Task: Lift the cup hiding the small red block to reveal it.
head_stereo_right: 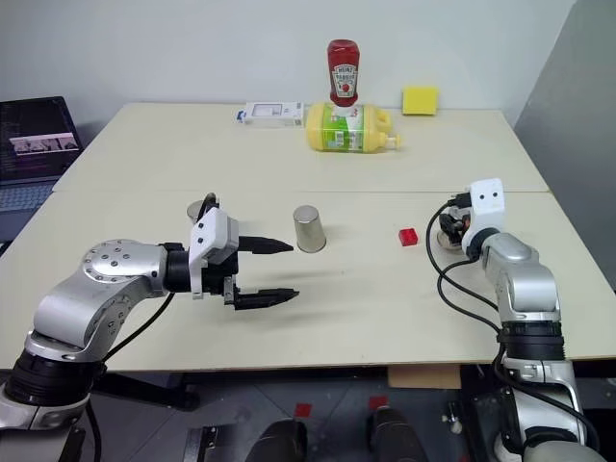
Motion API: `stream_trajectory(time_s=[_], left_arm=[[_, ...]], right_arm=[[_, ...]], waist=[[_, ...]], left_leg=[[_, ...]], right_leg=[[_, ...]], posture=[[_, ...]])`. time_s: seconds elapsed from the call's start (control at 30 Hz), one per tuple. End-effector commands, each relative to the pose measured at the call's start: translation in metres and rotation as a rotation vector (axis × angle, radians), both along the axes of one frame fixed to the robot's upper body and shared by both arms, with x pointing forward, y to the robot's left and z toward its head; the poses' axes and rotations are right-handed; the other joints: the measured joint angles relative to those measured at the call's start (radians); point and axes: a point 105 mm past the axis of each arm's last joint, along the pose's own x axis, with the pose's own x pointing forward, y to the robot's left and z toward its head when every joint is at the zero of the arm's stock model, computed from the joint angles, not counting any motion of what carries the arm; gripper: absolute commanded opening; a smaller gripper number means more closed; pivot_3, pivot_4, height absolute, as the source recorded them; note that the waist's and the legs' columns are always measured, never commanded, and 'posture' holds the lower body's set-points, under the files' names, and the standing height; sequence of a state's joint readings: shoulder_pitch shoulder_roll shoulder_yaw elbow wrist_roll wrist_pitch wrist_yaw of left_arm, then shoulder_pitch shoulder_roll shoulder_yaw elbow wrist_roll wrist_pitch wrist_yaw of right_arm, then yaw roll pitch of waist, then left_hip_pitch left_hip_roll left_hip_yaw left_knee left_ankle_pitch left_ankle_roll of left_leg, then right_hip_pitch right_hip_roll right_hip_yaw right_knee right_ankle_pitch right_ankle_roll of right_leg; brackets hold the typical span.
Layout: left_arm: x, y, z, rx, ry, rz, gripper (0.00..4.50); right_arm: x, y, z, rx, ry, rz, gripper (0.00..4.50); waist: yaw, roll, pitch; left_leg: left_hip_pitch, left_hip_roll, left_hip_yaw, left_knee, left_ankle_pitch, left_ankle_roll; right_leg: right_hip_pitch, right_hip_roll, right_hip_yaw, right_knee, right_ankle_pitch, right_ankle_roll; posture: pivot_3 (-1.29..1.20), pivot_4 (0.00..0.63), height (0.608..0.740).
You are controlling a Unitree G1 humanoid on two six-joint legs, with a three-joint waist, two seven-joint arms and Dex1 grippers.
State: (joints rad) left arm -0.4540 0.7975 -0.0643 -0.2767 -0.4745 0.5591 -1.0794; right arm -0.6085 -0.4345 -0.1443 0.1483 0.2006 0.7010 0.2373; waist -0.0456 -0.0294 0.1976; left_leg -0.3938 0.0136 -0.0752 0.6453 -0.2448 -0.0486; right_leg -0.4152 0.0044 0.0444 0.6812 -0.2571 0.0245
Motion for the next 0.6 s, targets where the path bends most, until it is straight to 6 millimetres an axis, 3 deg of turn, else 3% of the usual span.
stream_trajectory(time_s=[0.03, 0.1, 0.17, 0.43, 0.5, 0.6], left_arm=[[0.001, -0.002, 0.012, -0.005, -0.062, -0.010, 4.50], [0.002, -0.001, 0.012, -0.006, -0.065, -0.006, 4.50], [0.002, 0.000, 0.013, -0.016, -0.072, 0.004, 4.50], [0.008, 0.021, 0.017, -0.033, -0.107, 0.144, 4.50], [0.008, 0.032, 0.019, -0.022, -0.096, 0.206, 4.50], [0.004, 0.050, 0.024, -0.034, -0.091, 0.293, 4.50]], right_arm=[[0.002, -0.009, 0.005, 0.060, -0.016, -0.053, 3.47], [0.003, -0.010, 0.008, 0.098, -0.028, -0.070, 3.96], [0.004, -0.010, 0.024, 0.116, -0.095, -0.067, 4.46], [-0.020, 0.015, 0.105, -0.009, -0.388, 0.125, 4.48], [-0.037, 0.033, 0.109, -0.071, -0.395, 0.275, 4.48], [-0.062, 0.046, 0.094, -0.133, -0.316, 0.445, 4.48]], waist=[[0.000, 0.000, 0.000], [0.000, 0.000, 0.000], [0.000, 0.000, 0.000], [-0.004, 0.001, 0.000], [-0.003, 0.001, 0.000], [-0.002, 0.001, 0.000]], left_leg=[[0.000, 0.000, 0.000, 0.000, 0.000, 0.000], [0.000, 0.000, 0.000, 0.000, 0.000, 0.000], [-0.001, 0.000, 0.000, 0.000, 0.000, 0.000], [-0.001, 0.000, -0.001, 0.000, 0.000, 0.000], [-0.001, 0.000, -0.001, 0.000, 0.000, 0.000], [-0.001, 0.000, -0.002, 0.000, 0.000, 0.000]], right_leg=[[0.000, 0.000, 0.000, 0.000, 0.000, 0.000], [0.000, 0.000, 0.000, 0.000, 0.000, 0.000], [0.000, 0.000, 0.000, 0.000, 0.000, 0.000], [0.000, 0.000, 0.000, 0.000, 0.000, 0.000], [0.000, 0.000, -0.001, 0.000, 0.000, 0.000], [0.000, 0.000, -0.001, -0.001, 0.000, 0.000]], posture=[[0.00, 0.150, 0.740], [0.00, 0.150, 0.740], [0.00, 0.150, 0.740], [0.00, 0.150, 0.740], [0.00, 0.150, 0.740], [0.00, 0.150, 0.740]])
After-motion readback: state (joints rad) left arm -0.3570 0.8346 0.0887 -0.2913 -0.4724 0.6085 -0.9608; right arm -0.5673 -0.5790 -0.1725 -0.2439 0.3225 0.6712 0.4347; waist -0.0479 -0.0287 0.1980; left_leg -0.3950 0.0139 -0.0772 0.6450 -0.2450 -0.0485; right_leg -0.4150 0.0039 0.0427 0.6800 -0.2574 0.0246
